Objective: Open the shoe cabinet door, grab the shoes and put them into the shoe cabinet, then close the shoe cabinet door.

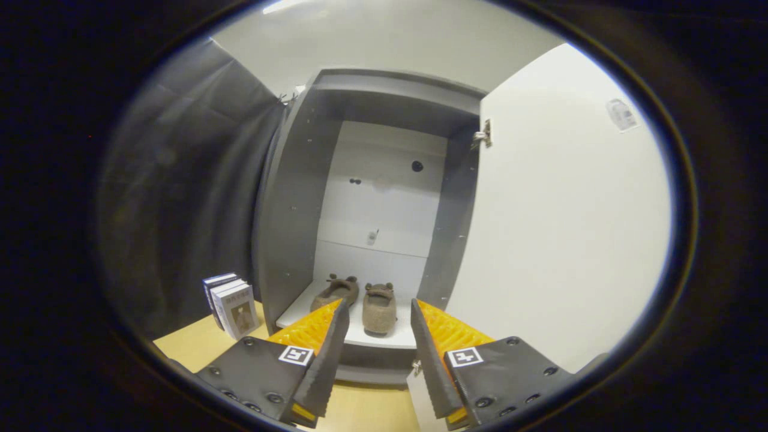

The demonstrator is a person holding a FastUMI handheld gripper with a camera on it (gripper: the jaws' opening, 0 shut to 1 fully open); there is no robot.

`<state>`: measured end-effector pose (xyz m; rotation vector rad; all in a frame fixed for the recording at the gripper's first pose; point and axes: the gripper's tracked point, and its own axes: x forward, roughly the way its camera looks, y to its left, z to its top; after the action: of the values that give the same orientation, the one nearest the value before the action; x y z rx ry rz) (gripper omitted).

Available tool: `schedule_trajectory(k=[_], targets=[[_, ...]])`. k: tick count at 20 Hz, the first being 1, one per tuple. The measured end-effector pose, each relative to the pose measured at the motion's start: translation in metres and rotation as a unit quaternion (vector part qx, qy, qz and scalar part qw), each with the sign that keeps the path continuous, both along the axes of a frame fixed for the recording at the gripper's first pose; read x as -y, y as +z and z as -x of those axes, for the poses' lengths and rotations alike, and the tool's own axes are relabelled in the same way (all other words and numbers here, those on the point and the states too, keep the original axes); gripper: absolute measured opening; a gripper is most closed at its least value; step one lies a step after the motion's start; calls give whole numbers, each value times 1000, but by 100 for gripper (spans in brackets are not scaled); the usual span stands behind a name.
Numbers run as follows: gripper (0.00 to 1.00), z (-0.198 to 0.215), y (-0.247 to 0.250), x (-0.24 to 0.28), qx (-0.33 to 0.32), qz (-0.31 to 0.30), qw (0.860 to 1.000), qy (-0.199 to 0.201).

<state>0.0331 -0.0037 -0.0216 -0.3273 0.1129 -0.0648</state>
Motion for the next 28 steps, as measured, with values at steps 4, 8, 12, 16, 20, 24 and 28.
schedule_trajectory(k=[4,8,12,16,20,24,28], targets=[[66,36,17,20,14,-3,1000,-14],[66,76,33,43,19,-19,999,-32],[66,114,49,72,31,-9,997,-70],[66,149,60,110,40,-11,991,-129],[66,175,70,138,49,-5,984,-173],[66,188,71,168,51,11,975,-215],[66,192,64,196,45,14,968,-248]])
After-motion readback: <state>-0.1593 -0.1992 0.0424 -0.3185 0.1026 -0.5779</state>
